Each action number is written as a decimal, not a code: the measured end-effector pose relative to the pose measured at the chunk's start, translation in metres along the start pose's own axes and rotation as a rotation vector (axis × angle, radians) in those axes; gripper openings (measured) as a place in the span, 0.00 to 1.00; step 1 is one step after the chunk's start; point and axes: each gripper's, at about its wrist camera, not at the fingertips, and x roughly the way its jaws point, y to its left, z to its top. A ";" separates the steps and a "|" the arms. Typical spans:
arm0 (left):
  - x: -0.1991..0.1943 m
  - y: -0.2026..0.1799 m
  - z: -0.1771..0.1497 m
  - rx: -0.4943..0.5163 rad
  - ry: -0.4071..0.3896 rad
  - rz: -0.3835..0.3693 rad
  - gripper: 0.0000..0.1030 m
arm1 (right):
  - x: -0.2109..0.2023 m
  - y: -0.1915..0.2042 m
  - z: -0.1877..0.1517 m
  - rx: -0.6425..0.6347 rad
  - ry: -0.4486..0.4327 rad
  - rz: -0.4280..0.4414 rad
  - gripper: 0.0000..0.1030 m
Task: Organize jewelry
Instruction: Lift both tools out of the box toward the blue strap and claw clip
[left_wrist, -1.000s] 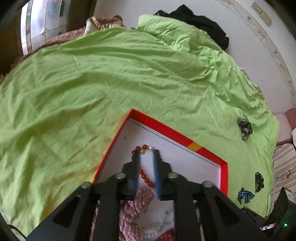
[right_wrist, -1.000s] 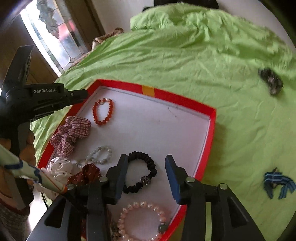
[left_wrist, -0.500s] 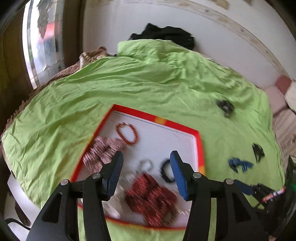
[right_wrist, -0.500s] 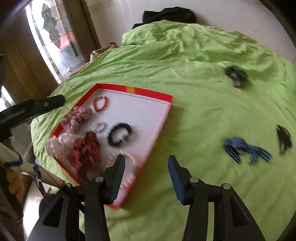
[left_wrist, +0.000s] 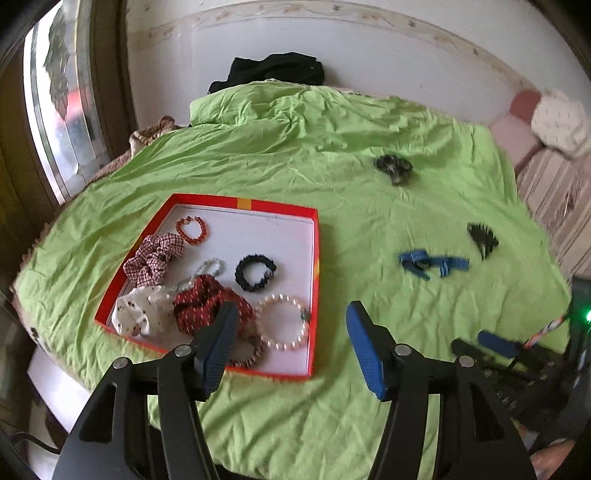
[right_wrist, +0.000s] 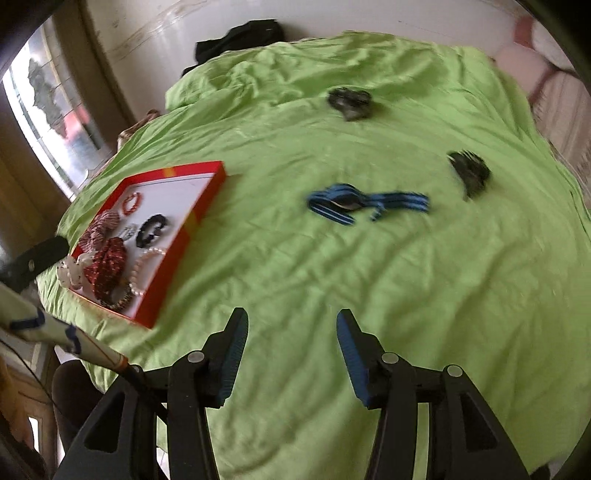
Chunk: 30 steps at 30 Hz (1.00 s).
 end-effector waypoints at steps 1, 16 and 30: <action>0.000 -0.005 -0.004 0.014 0.005 0.007 0.58 | -0.002 -0.006 -0.003 0.010 -0.003 -0.003 0.52; -0.009 -0.047 -0.027 0.116 0.012 0.016 0.58 | -0.012 -0.053 -0.027 0.093 -0.026 -0.055 0.54; 0.006 -0.074 -0.028 0.181 0.048 0.027 0.58 | -0.011 -0.094 -0.028 0.188 -0.036 -0.072 0.55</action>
